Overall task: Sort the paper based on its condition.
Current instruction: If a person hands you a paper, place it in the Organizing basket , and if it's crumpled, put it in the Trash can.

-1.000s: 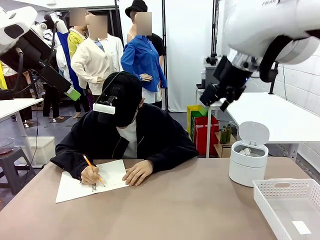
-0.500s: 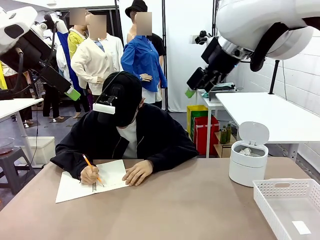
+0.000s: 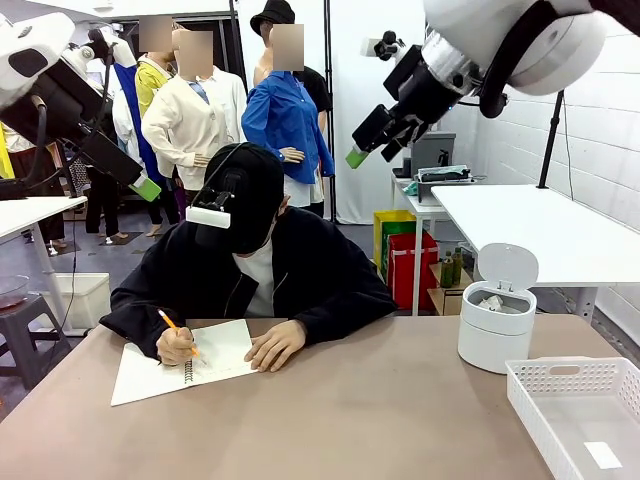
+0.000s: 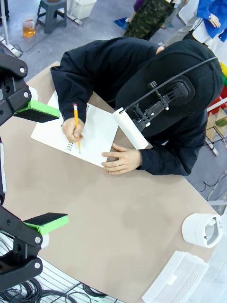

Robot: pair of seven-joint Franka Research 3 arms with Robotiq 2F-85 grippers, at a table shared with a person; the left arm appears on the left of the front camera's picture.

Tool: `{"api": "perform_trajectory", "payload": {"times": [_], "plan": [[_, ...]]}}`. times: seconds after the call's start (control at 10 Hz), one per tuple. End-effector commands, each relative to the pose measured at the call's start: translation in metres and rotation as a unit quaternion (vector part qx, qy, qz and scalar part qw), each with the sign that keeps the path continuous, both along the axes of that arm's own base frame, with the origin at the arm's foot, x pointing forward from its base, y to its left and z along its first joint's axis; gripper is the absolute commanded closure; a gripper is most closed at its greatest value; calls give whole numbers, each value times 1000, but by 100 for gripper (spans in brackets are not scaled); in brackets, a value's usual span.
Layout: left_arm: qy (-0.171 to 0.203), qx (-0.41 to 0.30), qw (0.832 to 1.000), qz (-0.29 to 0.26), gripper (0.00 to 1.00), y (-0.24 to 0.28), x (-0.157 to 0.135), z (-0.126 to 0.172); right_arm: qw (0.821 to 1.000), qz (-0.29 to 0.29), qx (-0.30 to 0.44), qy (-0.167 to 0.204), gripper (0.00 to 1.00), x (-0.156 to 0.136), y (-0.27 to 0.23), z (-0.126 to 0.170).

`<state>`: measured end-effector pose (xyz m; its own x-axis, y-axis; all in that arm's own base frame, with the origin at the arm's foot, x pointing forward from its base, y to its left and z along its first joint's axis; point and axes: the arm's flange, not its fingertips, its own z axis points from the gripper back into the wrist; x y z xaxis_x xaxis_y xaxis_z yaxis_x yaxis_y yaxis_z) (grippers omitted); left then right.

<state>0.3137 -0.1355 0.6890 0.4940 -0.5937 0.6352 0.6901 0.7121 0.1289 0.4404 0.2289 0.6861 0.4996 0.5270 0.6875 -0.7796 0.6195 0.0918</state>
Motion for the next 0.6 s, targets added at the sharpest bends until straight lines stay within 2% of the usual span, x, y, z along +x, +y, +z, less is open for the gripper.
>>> {"api": "perform_trajectory", "payload": {"times": [0.0, 0.4, 0.5], "plan": [[1, 1, 1000, 1, 0, 1, -1, 0, 999, 37, 4, 14, 0, 5, -4, 5], [1, 1, 1000, 1, 0, 1, -1, 0, 996, 84, -6, 33, 0, -6, 4, 6], [1, 1, 1000, 1, 0, 1, -1, 0, 998, 50, -7, 27, 0, -8, 5, 7]]}}
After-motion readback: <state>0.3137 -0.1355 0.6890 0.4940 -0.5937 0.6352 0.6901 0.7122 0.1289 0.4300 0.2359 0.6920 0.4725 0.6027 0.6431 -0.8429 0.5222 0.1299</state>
